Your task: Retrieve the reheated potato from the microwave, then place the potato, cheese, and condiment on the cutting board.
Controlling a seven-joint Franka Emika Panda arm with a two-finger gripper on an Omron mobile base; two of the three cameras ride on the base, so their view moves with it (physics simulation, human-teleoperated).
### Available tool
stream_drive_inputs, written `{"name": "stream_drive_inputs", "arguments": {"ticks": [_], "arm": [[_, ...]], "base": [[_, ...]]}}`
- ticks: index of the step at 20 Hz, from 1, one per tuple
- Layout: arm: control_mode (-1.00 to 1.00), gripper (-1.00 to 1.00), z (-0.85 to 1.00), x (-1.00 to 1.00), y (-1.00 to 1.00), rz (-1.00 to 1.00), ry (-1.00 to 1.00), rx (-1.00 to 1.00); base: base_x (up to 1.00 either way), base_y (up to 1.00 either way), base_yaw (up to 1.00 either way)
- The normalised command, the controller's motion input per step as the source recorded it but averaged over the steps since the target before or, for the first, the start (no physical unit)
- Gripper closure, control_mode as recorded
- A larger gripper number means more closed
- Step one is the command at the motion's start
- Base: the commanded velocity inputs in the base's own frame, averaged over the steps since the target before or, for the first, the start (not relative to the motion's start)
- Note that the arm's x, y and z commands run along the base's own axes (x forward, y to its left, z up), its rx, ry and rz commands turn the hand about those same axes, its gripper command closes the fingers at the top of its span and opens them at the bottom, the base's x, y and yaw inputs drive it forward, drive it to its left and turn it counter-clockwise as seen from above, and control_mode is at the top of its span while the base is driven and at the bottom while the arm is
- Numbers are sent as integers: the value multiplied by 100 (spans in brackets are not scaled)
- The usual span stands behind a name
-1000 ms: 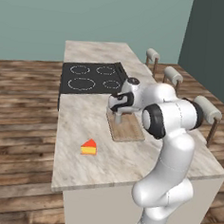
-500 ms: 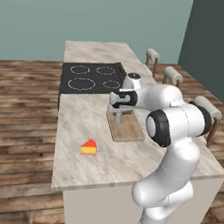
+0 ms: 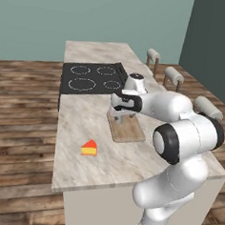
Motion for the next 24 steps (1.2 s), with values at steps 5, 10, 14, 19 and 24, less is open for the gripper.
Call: {"name": "stream_drive_inputs", "arguments": {"ticks": [5, 10, 14, 19, 24], "arm": [[-100, -100, 17, -47, 17, 7, 2, 0], [-100, -100, 11, -36, 23, 21, 5, 0], [-100, -100, 15, -29, 29, 26, 6, 0], [-100, -100, 17, -28, 28, 22, 7, 0], [-100, -100, 11, -23, 34, 14, 9, 0]], "base": [[0, 0, 0], [0, 0, 0], [0, 0, 0], [0, 0, 0], [0, 0, 0]]}}
